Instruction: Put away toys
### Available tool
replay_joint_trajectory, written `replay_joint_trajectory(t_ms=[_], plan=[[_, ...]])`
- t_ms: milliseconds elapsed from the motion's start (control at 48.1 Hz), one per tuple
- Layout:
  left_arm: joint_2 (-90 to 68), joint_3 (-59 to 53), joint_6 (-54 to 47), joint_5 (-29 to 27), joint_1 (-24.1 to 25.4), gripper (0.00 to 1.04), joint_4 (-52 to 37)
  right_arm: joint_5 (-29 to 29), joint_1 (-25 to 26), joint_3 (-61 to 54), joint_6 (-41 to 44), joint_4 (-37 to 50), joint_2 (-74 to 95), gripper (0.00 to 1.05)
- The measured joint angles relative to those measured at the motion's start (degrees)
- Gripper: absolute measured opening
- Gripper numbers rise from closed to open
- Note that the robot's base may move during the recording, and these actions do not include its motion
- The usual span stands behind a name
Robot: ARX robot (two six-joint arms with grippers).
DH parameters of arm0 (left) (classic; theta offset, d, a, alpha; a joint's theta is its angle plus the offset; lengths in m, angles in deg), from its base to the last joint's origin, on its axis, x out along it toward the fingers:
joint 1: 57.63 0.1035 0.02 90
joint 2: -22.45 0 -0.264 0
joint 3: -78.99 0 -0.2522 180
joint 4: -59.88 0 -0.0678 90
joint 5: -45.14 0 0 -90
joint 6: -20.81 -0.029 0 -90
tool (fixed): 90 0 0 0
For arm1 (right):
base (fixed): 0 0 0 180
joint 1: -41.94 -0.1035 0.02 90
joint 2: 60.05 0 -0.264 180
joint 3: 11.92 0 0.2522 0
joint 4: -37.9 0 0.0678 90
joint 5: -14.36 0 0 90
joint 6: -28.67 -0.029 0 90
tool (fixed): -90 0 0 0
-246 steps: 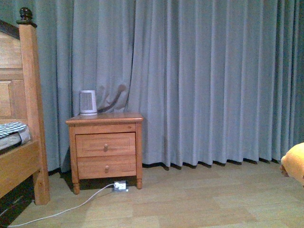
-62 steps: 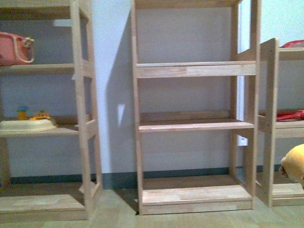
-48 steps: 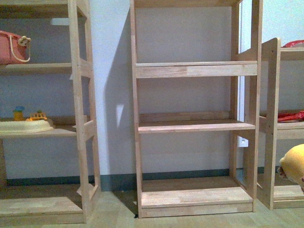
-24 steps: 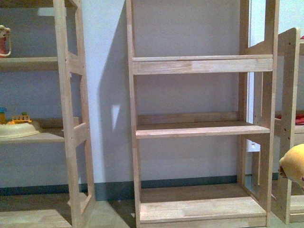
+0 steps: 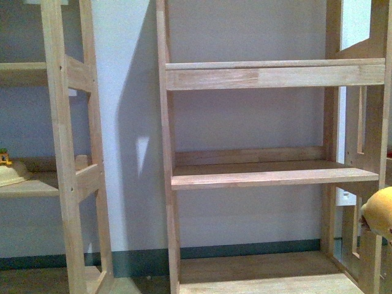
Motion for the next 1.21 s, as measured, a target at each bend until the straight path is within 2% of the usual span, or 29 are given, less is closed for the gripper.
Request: replay_joint_trajectory(t_ms=[1205], plan=[[0.04,0.0,0.0,0.0,0.04,0.98,0.0,0.13,-0.04,-0.04,0.0,0.0,0.02,0.08]])
